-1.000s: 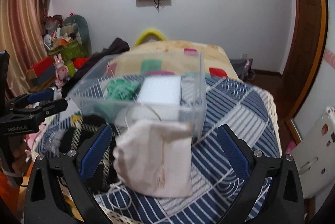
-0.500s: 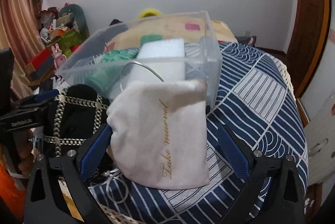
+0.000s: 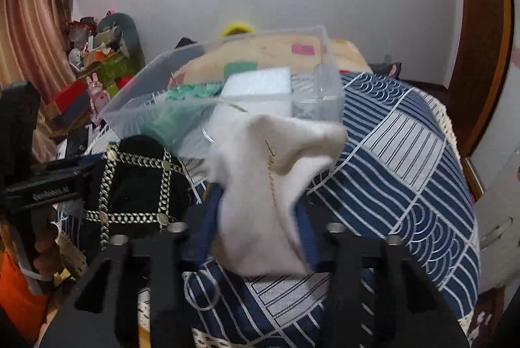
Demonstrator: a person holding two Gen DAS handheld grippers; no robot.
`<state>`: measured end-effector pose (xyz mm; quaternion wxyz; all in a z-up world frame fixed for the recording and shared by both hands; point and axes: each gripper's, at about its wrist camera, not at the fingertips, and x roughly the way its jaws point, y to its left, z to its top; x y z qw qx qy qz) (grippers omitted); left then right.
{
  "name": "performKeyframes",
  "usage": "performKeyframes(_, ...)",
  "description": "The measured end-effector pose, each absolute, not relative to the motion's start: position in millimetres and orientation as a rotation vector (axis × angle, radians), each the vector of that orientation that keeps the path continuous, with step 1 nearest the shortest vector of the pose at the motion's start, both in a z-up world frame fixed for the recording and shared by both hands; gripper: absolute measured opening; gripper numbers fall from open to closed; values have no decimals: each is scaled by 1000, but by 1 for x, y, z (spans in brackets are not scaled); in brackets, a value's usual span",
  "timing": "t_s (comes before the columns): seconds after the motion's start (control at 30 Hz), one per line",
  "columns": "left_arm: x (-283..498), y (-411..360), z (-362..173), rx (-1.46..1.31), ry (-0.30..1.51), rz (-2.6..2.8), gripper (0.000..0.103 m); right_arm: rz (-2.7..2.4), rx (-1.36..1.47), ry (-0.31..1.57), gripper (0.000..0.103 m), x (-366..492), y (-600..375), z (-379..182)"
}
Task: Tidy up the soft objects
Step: 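Place the sponge into the box with the left gripper while the right drops the pouch in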
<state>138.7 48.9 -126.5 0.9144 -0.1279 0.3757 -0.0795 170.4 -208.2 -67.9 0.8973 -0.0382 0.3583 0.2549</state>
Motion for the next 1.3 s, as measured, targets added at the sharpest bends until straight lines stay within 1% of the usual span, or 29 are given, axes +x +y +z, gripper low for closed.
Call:
performKeyframes(0.03, 139, 48, -126, -258, 772, -156, 46, 529, -77, 735, 24, 168, -211, -66)
performKeyframes(0.2, 127, 46, -118, -231, 741, -108, 44, 529, -76, 706, 19, 164, -211, -59)
performKeyframes(0.67, 92, 58, -66, -195, 572, -12, 44, 509, -79, 554, 19, 149, -215, -12)
performKeyframes(1.0, 104, 64, -37, -173, 473, 22, 44, 514, -99, 445, 19, 166, -203, 21)
performKeyframes(1.3, 137, 67, -32, -155, 460, 52, 44, 501, -127, 397, 19, 189, -176, 31)
